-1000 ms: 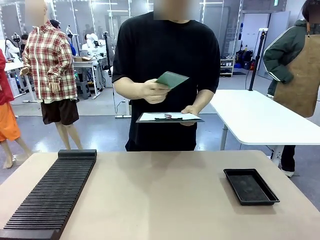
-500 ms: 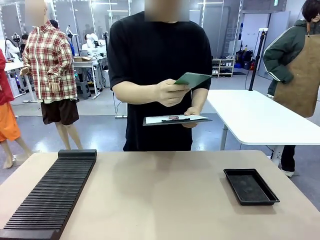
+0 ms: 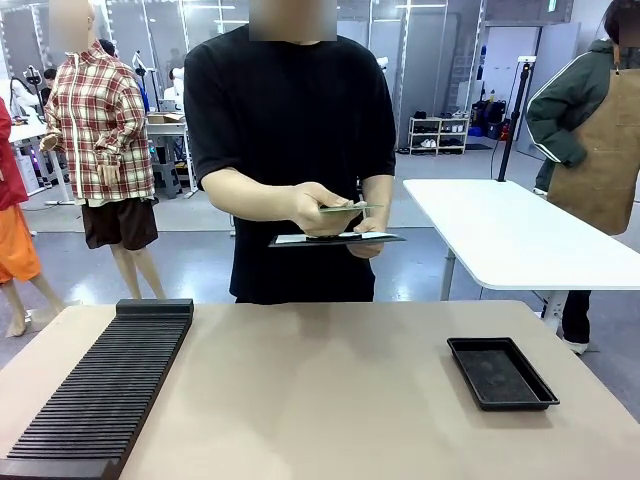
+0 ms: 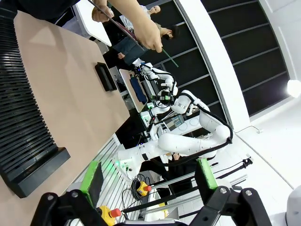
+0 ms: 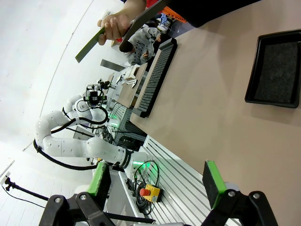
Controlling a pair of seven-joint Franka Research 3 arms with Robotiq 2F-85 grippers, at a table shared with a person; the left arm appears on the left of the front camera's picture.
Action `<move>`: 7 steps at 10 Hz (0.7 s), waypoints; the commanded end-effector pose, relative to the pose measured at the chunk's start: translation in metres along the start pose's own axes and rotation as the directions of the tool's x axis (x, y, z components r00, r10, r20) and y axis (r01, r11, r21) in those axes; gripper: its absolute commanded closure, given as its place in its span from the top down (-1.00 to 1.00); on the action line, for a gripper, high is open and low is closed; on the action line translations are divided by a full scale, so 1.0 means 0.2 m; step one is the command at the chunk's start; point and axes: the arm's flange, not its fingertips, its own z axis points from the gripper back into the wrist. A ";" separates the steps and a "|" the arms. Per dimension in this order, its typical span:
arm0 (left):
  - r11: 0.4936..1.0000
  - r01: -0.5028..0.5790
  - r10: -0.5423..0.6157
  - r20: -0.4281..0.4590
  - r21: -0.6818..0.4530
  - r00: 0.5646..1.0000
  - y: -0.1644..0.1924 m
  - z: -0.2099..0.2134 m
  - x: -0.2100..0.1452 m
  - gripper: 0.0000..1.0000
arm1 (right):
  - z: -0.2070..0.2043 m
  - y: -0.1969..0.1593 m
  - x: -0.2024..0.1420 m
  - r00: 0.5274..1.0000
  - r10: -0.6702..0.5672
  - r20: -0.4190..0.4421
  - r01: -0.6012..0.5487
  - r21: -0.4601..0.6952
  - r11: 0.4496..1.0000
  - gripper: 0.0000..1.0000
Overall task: Inspect the PCB.
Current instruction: Pick up the Blank PCB that the human is holding.
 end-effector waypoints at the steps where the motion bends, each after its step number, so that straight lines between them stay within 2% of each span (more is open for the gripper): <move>1: 1.000 0.000 0.000 -0.003 0.013 1.000 -0.02 0.00 0.00 1.00 | 0.01 0.00 0.00 1.000 0.020 0.002 -0.020 0.008 1.000 1.00; 3: 1.000 0.000 0.000 -0.003 0.013 1.000 -0.02 0.00 0.00 1.00 | 0.00 0.00 0.00 1.000 0.000 0.000 0.000 0.000 1.000 1.00; 4: 1.000 0.000 0.000 -0.003 0.013 1.000 -0.02 0.00 0.00 1.00 | 0.00 0.09 0.07 0.998 -0.063 0.011 0.062 0.056 0.996 1.00; 5: 1.000 0.000 0.000 -0.003 0.013 1.000 -0.02 0.00 0.00 1.00 | -0.06 0.17 0.14 0.993 -0.114 -0.035 0.117 0.095 0.989 1.00; 7: 1.000 0.000 0.000 -0.003 0.013 1.000 -0.02 0.00 0.00 1.00 | -0.21 0.32 0.27 0.976 -0.194 -0.100 0.202 0.074 0.977 1.00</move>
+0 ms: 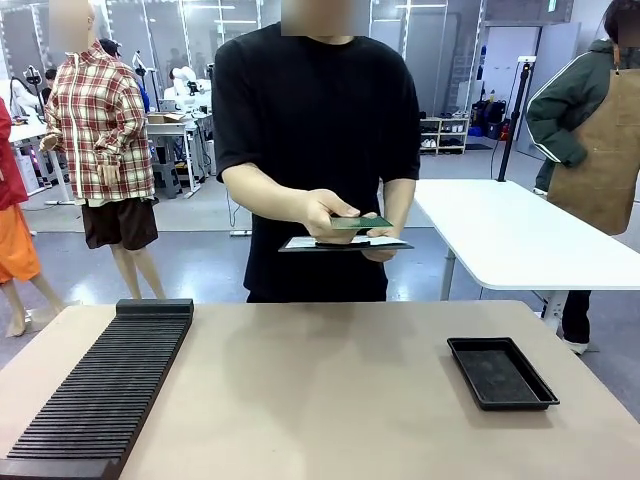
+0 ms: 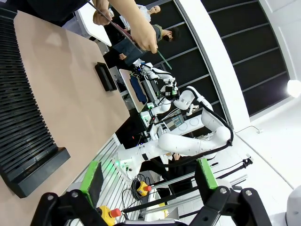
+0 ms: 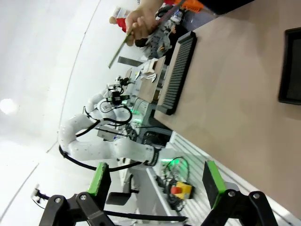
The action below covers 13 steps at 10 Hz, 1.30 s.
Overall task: Inspect the PCB.
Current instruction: Pick up the Blank PCB that the human is holding.
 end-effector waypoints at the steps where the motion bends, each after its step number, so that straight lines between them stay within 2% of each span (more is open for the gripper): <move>1: 1.000 0.000 0.000 -0.003 0.013 1.000 -0.02 0.00 0.00 1.00 | -0.15 0.19 0.14 0.992 -0.121 -0.042 0.121 -0.015 0.993 1.00; 3: 1.000 0.000 0.000 -0.003 0.013 1.000 -0.02 0.00 0.00 1.00 | -0.24 0.31 0.23 0.975 -0.212 -0.067 0.209 -0.046 0.977 1.00; 5: 1.000 0.000 0.000 -0.003 0.013 1.000 -0.02 0.00 0.00 1.00 | -0.33 0.36 0.29 0.966 -0.245 -0.088 0.245 -0.008 0.970 1.00; 7: 1.000 0.000 0.000 -0.003 0.013 1.000 -0.02 0.00 0.00 1.00 | -0.49 0.40 0.38 0.935 -0.343 -0.085 0.345 0.004 0.939 1.00; 13: 1.000 0.000 0.000 -0.003 0.013 1.000 -0.02 0.00 0.00 1.00 | -1.13 0.41 0.51 0.867 -0.476 -0.147 0.484 0.025 0.875 1.00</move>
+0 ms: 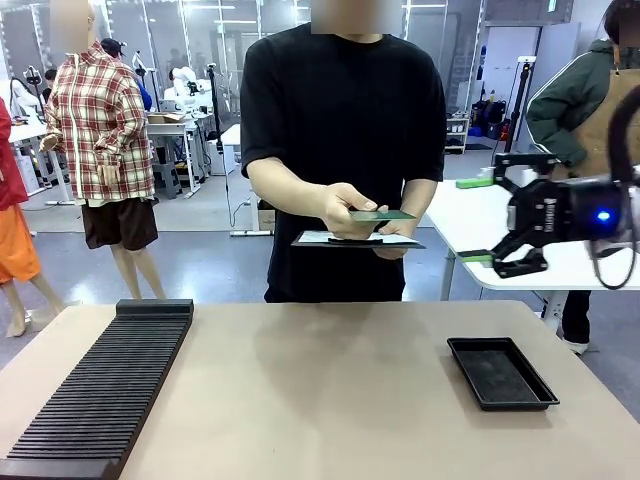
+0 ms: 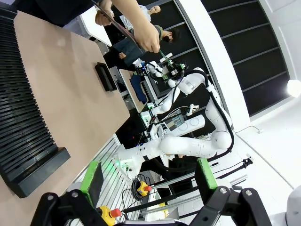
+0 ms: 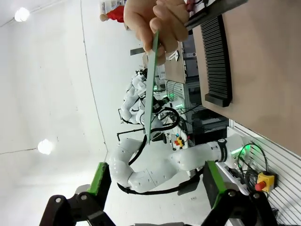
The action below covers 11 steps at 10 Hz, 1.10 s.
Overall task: Inspect the PCB.
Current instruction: Pick up the Blank PCB that the human is holding.
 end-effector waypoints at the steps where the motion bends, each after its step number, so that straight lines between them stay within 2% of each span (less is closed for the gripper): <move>1: 1.000 -0.001 0.001 -0.004 0.012 1.000 -0.02 0.00 0.00 1.00 | -0.12 0.03 0.07 0.999 -0.048 0.000 0.048 0.000 0.999 1.00; 3: 1.000 -0.001 0.001 -0.004 0.012 1.000 -0.02 0.00 0.00 1.00 | -0.23 0.04 0.12 0.997 -0.065 -0.033 0.066 0.022 0.998 1.00; 8: 1.000 -0.001 0.001 -0.004 0.012 1.000 -0.02 0.00 0.00 1.00 | -0.34 0.03 0.21 0.993 -0.100 -0.065 0.103 0.043 0.994 1.00; 9: 1.000 -0.001 0.001 -0.004 0.012 1.000 -0.02 0.00 0.00 1.00 | -0.36 0.03 0.21 0.993 -0.099 -0.069 0.102 0.049 0.994 0.63; 10: 1.000 -0.001 0.001 -0.004 0.012 1.000 -0.02 0.00 0.00 1.00 | -0.36 0.03 0.23 0.994 -0.090 -0.067 0.094 0.051 0.994 -0.18; 11: 1.000 -0.001 0.001 -0.004 0.012 1.000 -0.02 0.00 0.00 1.00 | -0.37 0.03 0.23 0.993 -0.097 -0.069 0.101 0.057 0.993 -0.55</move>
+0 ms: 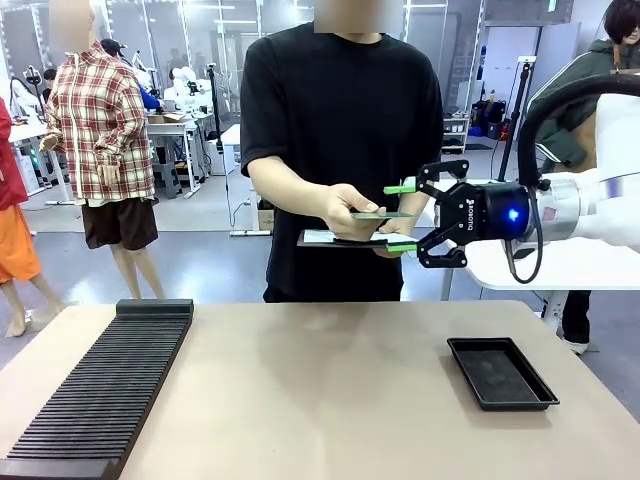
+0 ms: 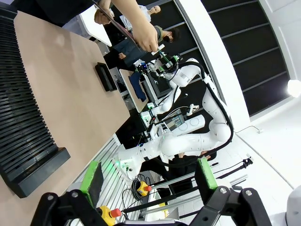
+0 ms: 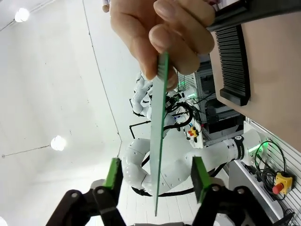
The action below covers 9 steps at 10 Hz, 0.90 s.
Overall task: Inspect the PCB.
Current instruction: Pick up the Blank PCB that the human is holding.
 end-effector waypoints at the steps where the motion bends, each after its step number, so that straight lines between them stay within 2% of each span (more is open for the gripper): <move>1: 1.000 -0.001 0.001 -0.004 0.012 1.000 -0.02 0.00 0.00 1.00 | -0.04 0.03 0.03 0.999 -0.032 0.021 0.031 0.018 0.999 -1.00; 4: 1.000 -0.001 0.001 -0.004 0.012 1.000 -0.02 0.00 0.00 1.00 | -0.07 0.02 0.03 0.999 -0.045 0.021 0.045 0.014 0.999 -0.95; 5: 1.000 -0.001 0.001 -0.004 0.012 1.000 -0.02 0.00 0.00 1.00 | -0.07 0.01 0.03 0.998 -0.052 0.026 0.051 0.021 0.998 -1.00; 9: 1.000 -0.001 0.001 -0.004 0.012 1.000 -0.02 0.00 0.00 1.00 | -0.06 -0.01 0.03 0.997 -0.067 0.040 0.066 0.037 0.997 -1.00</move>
